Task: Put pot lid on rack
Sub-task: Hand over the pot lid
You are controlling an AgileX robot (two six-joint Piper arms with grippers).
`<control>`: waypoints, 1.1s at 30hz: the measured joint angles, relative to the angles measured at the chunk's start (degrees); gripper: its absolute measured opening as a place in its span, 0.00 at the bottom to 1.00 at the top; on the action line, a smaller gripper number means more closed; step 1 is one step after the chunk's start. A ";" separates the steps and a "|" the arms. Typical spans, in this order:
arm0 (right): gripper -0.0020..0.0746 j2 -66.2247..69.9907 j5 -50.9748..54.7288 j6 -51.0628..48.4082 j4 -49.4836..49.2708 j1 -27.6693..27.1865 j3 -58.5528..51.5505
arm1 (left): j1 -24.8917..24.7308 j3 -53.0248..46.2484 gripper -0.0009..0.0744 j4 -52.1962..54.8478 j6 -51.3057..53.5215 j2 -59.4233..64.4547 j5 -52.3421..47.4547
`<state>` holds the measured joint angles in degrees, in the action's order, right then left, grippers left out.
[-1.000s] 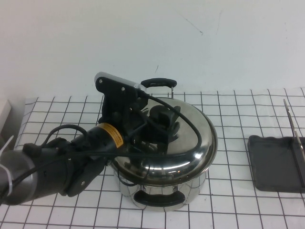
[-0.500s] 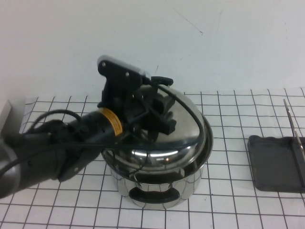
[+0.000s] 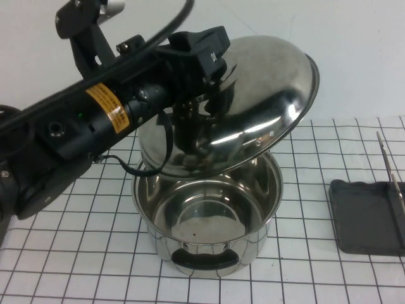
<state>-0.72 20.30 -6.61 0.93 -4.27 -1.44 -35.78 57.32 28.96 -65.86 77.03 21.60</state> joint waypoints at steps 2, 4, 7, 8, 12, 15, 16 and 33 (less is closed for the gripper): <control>0.02 0.00 0.00 0.00 0.00 0.00 0.00 | 0.00 0.00 0.43 0.29 -5.48 1.28 2.82; 0.02 0.00 0.00 0.00 0.00 0.00 0.00 | 0.00 0.00 0.43 0.94 -8.82 3.69 8.71; 0.02 0.00 0.00 0.00 0.00 0.00 0.00 | 0.00 0.00 0.43 1.97 -11.36 8.53 23.79; 0.02 0.00 0.00 0.00 0.00 0.00 0.00 | 0.00 0.00 0.43 2.20 -11.75 10.96 29.63; 0.02 0.00 0.00 0.00 0.00 0.00 0.00 | 0.00 0.37 0.43 2.97 -13.84 17.79 41.64; 0.02 0.00 0.00 0.00 0.00 0.00 0.00 | 0.00 0.36 0.43 2.97 -18.29 22.20 42.16; 0.02 0.00 0.00 0.00 0.00 0.00 0.00 | 0.00 0.36 0.43 2.97 -19.28 23.08 42.16; 0.02 0.00 -3.71 8.13 -50.01 0.00 -0.11 | 0.00 0.36 0.43 2.83 -10.42 23.79 42.89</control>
<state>-0.72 16.58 1.53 -49.08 -4.27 -1.55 -35.78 57.68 31.79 -76.29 100.82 64.49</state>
